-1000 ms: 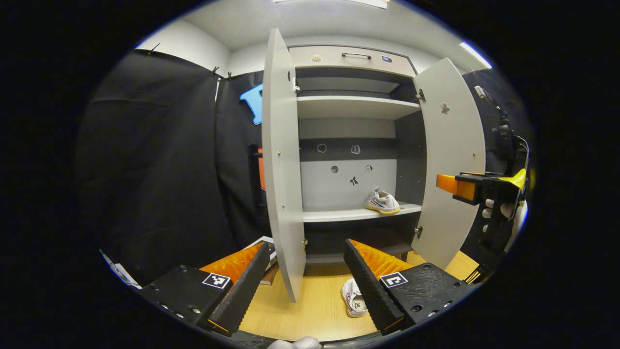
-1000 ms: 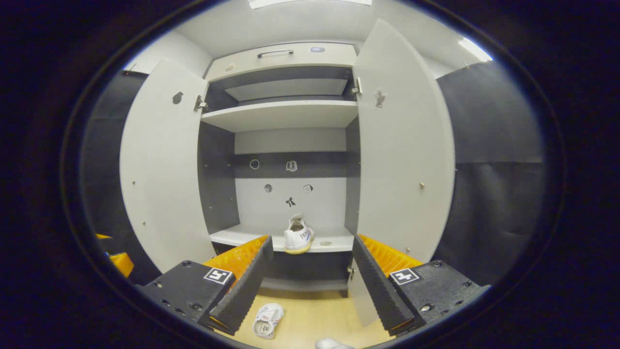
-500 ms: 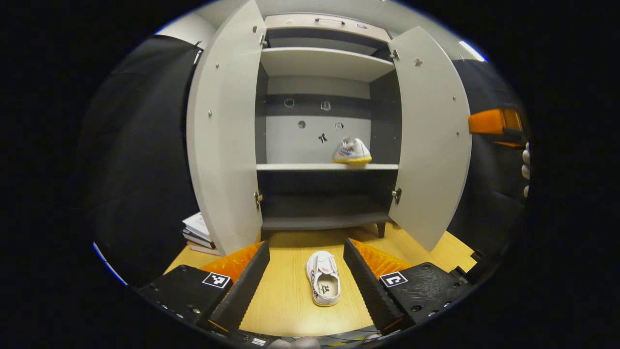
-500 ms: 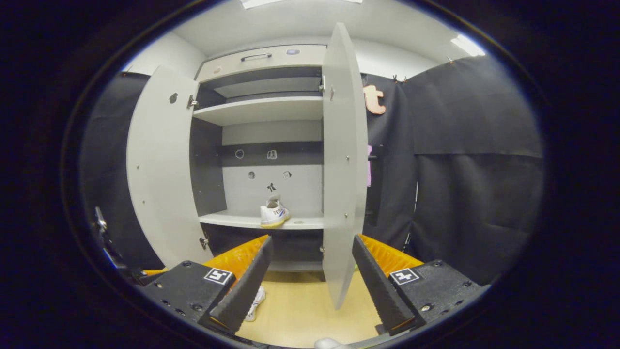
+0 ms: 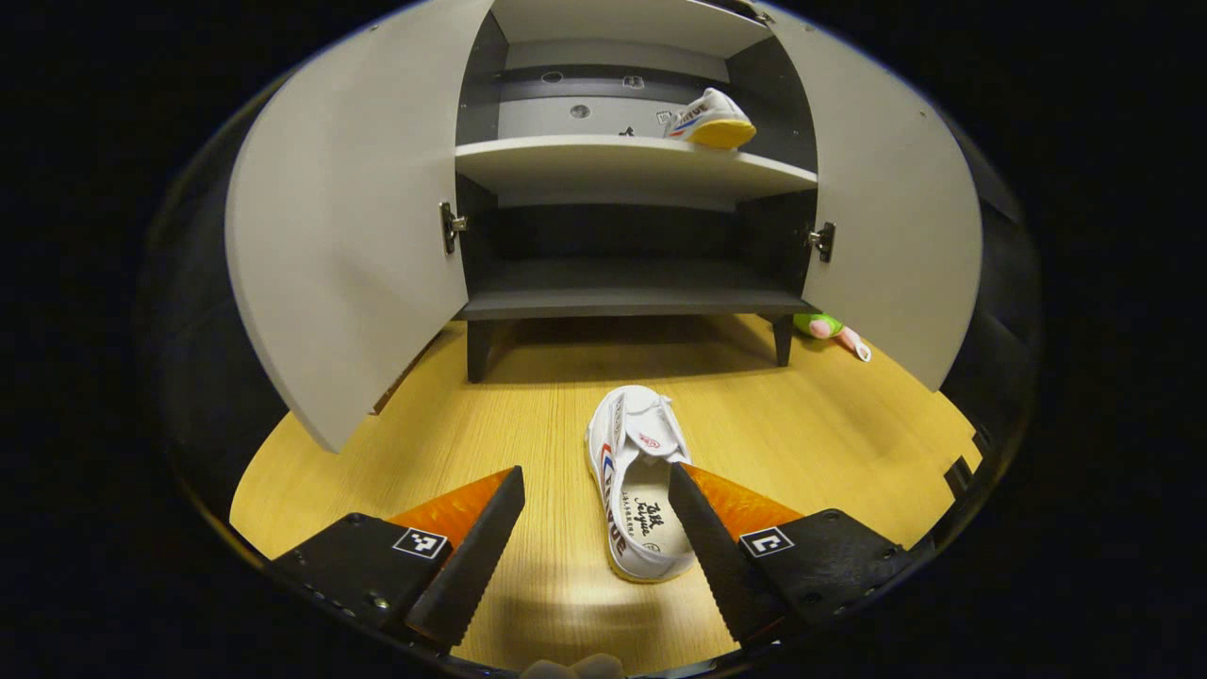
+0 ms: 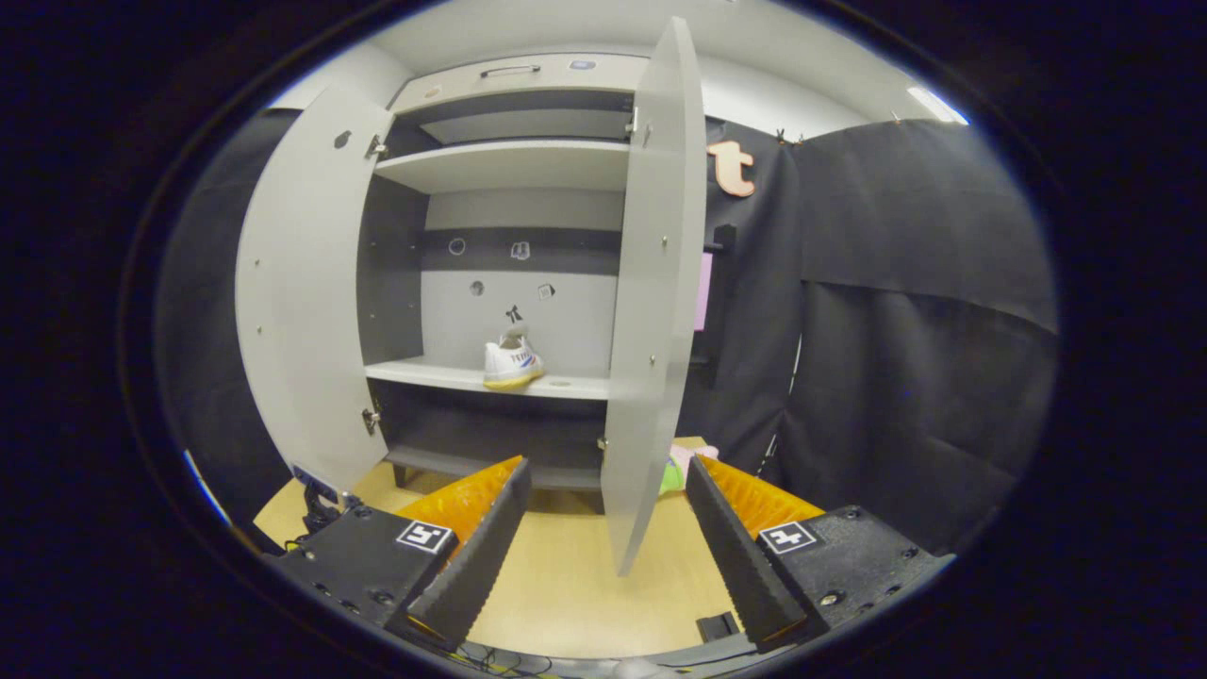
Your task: Grab one shoe with the right hand and put it into the shoe cabinet, grab the other shoe with the left hand and put it into the shoe cabinet; then close the right door with the right hand and the left door with the left hand.
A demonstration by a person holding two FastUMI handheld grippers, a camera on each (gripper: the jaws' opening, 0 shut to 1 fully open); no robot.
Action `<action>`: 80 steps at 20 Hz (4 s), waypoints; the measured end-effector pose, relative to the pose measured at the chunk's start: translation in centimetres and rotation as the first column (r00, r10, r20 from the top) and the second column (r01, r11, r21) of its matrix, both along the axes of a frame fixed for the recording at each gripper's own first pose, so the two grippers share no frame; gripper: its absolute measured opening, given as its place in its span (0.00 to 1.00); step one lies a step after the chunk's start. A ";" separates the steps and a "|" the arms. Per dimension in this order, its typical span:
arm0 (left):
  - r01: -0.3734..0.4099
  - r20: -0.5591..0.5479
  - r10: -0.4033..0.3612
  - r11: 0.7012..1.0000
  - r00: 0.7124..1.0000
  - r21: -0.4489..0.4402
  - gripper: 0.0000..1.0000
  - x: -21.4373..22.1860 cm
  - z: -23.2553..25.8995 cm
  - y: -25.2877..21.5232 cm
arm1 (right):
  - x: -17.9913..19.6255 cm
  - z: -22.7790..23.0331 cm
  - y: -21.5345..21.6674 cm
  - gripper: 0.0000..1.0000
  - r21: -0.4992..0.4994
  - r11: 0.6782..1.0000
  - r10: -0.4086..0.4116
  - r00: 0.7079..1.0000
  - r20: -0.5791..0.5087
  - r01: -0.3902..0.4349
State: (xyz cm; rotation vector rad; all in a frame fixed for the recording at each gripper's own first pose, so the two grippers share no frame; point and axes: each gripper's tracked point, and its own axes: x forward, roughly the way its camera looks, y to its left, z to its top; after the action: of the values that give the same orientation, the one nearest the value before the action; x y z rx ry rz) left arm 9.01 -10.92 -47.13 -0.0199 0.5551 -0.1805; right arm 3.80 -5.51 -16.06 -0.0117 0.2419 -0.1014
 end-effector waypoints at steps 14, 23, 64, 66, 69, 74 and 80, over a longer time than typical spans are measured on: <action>0.023 -0.063 -0.021 0.999 0.998 0.037 0.93 6.8 -6.4 -1.0 | 2.9 -2.0 1.3 1.00 -0.026 0.999 0.032 0.998 -0.057 -0.033; 0.034 -0.057 -0.029 0.995 0.998 0.095 0.00 7.2 -6.4 -1.7 | 2.7 -1.8 0.8 1.00 -0.035 0.998 0.040 0.998 -0.045 -0.042; -0.168 0.179 0.165 0.986 0.970 0.002 0.00 24.2 31.3 -0.6 | 2.4 3.6 -4.2 1.00 0.068 0.994 0.078 0.989 0.128 -0.088; -0.175 0.150 0.168 0.984 0.974 0.031 0.00 25.8 29.9 -0.6 | 2.3 3.4 -4.5 1.00 0.063 0.995 0.075 0.990 0.117 -0.082; -0.172 0.086 0.167 0.983 0.982 0.058 0.11 26.9 28.0 -0.5 | 2.5 3.0 -4.8 1.00 0.068 0.995 0.068 0.992 0.102 -0.075; -0.177 -0.045 0.181 0.981 0.982 0.078 0.00 27.1 25.3 -0.1 | 2.7 2.6 -4.8 1.00 0.075 0.994 0.069 0.994 0.086 -0.075; -0.129 -0.060 0.133 0.990 0.989 0.066 0.12 26.9 25.6 -0.5 | 2.9 2.6 -4.2 1.00 0.088 0.992 0.078 0.993 0.084 -0.085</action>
State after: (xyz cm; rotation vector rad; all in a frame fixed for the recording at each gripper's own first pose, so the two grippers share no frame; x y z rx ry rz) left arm 35.92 -11.43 -21.52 -0.0019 0.6215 -0.0350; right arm 6.66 -9.66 -13.51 0.0732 0.1654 -0.0092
